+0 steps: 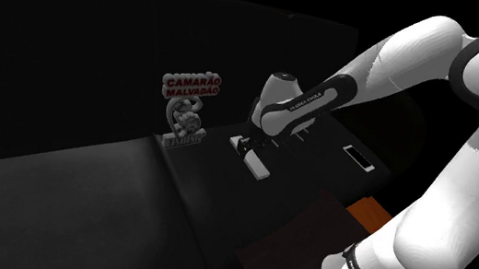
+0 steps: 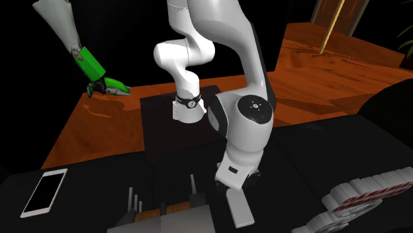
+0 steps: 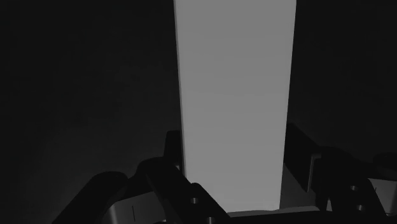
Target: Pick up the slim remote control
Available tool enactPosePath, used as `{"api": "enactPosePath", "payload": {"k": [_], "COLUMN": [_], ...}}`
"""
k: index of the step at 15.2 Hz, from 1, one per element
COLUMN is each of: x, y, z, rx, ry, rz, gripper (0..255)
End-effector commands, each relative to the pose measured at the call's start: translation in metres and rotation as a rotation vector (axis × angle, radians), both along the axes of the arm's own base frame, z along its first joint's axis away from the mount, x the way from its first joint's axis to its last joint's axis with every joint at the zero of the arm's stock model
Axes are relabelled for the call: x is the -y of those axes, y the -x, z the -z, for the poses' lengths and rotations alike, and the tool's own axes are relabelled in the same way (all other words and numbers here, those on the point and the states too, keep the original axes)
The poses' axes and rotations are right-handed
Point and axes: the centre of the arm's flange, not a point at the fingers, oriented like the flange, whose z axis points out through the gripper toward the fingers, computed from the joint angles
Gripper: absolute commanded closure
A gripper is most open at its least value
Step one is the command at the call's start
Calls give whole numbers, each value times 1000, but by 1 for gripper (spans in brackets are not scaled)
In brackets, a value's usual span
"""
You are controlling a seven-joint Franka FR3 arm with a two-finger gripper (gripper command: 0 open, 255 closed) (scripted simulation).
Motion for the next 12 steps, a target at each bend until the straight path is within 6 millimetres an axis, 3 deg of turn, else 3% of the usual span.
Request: {"api": "enactPosePath", "payload": {"k": [1,10,12], "x": [1,1,1], "y": [-1,-1,-1], "z": [-11,-58,-59], "rx": [0,0,0], "ry": [0,0,0], "rz": [0,0,0], "gripper": [255,255,255]}}
